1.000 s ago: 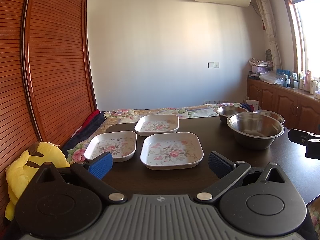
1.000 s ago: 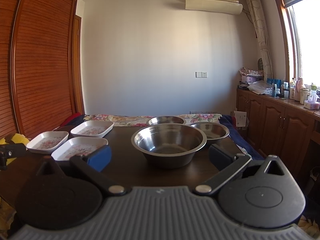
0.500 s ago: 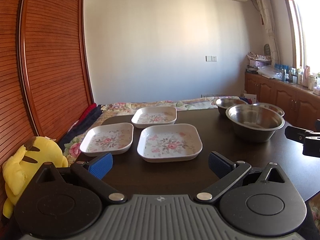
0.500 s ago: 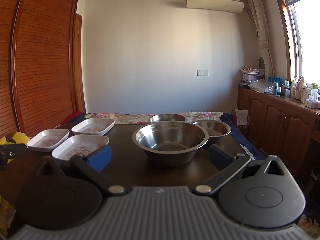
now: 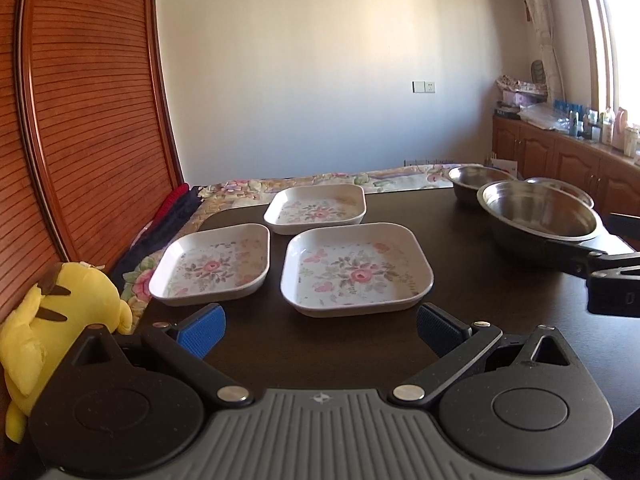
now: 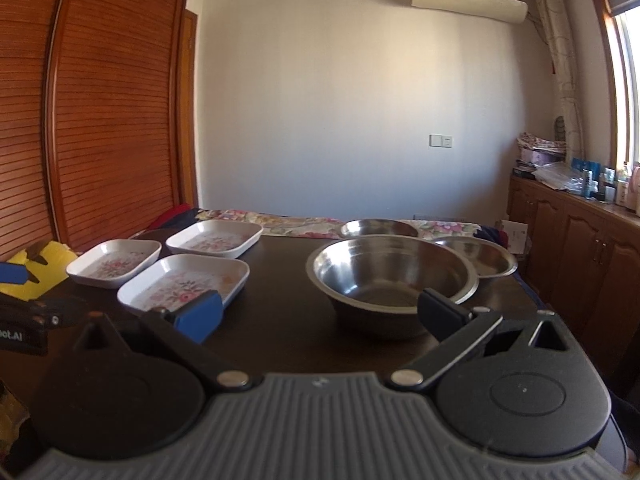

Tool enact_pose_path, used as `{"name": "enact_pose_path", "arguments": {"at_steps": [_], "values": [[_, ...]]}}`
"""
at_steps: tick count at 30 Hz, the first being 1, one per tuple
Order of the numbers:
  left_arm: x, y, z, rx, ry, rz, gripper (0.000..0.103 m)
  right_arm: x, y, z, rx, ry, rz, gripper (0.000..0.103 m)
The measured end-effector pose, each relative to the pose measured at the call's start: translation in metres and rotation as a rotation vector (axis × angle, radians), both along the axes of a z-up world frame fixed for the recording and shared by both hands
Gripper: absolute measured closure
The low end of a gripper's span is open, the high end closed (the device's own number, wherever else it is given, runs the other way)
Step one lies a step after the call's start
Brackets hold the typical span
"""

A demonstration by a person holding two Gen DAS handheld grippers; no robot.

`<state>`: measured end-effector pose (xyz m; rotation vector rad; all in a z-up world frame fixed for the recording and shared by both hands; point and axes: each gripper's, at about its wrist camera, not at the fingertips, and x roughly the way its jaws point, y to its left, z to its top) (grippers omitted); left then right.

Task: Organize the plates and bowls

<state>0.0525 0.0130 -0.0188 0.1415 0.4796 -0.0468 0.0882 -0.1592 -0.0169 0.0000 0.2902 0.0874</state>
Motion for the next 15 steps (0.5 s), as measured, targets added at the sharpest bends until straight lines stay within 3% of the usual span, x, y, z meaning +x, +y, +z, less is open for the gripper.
{"name": "enact_pose_path", "arguments": {"at_steps": [8, 15], "values": [[0.027, 0.007, 0.004, 0.087, 0.032, 0.003, 0.000, 0.031, 0.022, -0.003, -0.028, 0.043, 0.081, 0.000], [0.048, 0.020, 0.001, 0.101, 0.061, -0.015, 0.000, 0.054, 0.039, 0.001, -0.028, 0.097, 0.174, 0.000]]}}
